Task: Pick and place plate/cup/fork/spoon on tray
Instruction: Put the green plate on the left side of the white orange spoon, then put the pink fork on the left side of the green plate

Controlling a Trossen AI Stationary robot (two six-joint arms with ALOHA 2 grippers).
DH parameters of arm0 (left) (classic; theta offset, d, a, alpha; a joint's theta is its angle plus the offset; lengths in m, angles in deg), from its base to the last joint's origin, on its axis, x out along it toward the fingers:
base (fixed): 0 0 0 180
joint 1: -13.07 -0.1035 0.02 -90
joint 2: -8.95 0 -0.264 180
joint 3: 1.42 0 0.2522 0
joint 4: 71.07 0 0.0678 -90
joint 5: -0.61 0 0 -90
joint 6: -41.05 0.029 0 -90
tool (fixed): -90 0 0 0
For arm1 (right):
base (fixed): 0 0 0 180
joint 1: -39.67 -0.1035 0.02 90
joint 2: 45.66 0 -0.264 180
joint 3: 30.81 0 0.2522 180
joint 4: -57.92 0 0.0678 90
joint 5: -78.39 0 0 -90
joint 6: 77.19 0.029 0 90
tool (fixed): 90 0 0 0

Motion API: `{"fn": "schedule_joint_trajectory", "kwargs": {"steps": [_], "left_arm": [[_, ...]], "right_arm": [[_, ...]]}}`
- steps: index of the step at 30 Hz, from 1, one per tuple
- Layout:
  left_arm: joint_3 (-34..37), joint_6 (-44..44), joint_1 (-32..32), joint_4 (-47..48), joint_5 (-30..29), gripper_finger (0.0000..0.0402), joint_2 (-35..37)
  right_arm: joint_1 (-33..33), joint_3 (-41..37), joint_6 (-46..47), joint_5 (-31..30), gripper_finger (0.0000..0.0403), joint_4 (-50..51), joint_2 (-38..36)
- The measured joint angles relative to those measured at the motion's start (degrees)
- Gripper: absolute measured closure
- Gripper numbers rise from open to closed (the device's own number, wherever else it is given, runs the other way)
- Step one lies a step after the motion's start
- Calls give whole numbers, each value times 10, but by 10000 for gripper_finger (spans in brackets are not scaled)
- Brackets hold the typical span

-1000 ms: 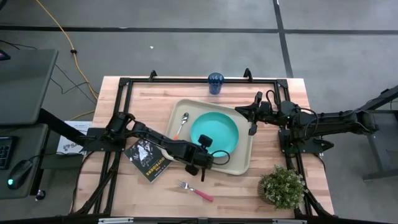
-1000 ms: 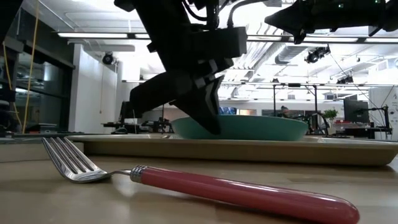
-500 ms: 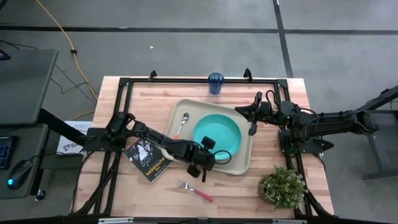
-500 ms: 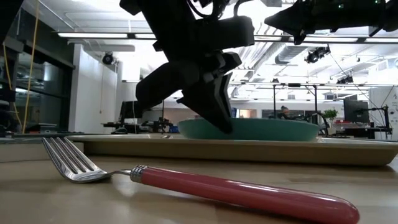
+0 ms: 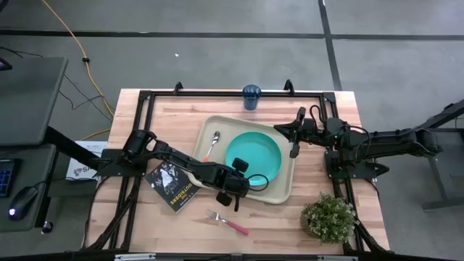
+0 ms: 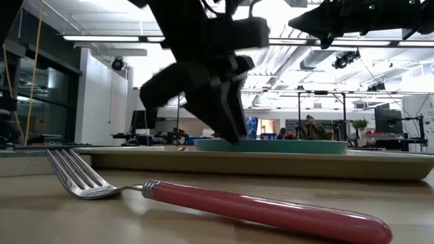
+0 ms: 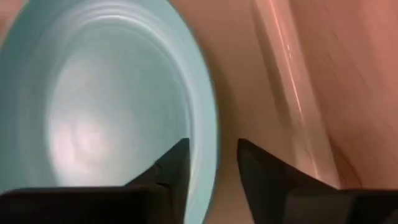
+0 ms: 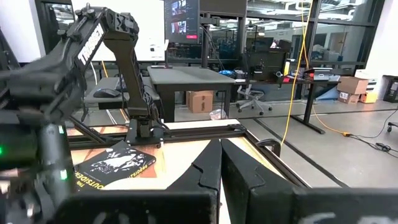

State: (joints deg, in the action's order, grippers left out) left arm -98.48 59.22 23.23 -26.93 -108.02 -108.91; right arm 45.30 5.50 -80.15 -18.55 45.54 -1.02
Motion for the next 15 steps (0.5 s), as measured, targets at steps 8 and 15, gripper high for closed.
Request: {"fn": "schedule_joint_trajectory", "kwargs": {"steps": [8, 15], "left_arm": [[0, -52, 28, 116, -24, 225, 92], [29, -203, 76, 137, 79, 227, 183]], "right_arm": [[0, 0, 0, 0, 403, 0, 0], [0, 0, 0, 0, 403, 2, 0]]}}
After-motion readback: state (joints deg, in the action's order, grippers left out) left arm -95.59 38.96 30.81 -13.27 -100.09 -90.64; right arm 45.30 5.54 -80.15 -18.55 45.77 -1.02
